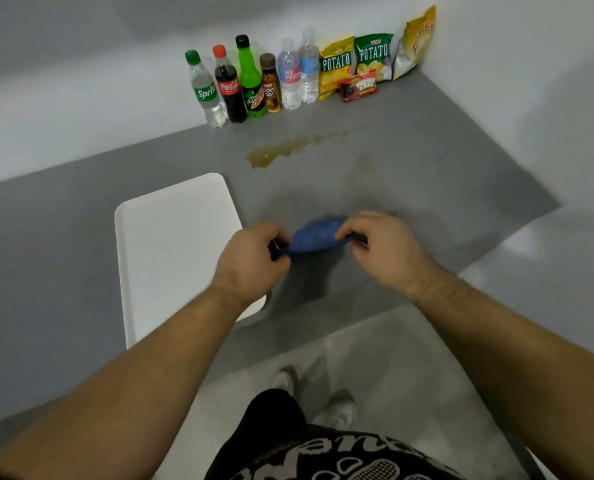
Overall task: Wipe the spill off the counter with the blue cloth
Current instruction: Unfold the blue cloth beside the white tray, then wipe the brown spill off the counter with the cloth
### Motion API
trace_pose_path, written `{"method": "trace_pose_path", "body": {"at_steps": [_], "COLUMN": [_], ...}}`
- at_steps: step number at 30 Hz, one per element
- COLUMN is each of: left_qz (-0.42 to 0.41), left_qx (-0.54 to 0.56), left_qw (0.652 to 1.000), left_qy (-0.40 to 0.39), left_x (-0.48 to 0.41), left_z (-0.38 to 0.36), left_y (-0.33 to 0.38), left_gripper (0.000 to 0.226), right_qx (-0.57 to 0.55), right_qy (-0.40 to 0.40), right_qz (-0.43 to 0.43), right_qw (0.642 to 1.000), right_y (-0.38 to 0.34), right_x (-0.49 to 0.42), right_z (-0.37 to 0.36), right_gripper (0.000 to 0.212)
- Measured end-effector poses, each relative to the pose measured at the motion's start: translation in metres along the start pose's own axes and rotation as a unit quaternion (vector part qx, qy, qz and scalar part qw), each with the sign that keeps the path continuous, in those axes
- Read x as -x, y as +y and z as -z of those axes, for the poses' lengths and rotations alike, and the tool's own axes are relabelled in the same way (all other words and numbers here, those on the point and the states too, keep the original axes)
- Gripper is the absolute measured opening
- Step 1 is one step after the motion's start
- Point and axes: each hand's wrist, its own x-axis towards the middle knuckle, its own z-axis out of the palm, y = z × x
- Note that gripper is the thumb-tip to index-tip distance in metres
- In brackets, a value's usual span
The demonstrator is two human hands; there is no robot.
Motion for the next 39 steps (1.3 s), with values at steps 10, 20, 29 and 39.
{"method": "trace_pose_path", "body": {"at_steps": [10,20,29,39], "left_qz": [-0.065,-0.034,-0.055,-0.102], "left_qx": [-0.127,-0.074,-0.153,-0.145], "left_qw": [0.969,0.996,0.984,0.984], "left_qy": [-0.202,-0.029,-0.075,-0.026], "left_x": [0.032,-0.012,-0.049,-0.065], "left_z": [-0.064,-0.033,-0.012,-0.020], "left_y": [-0.042,-0.120,-0.177,-0.186], "left_gripper": [0.029,0.030,0.070,0.054], "right_qx": [0.075,0.174,0.212,0.212], "right_qy": [-0.146,-0.191,-0.149,-0.125], "right_qz": [-0.094,-0.159,-0.205,-0.180], "right_qw": [0.982,0.953,0.944,0.952], "right_y": [0.026,-0.009,-0.010,-0.009], "right_x": [0.057,0.012,-0.029,-0.055], "right_z": [-0.071,-0.143,-0.186,-0.195], "right_gripper": [0.017,0.075,0.075,0.071]}}
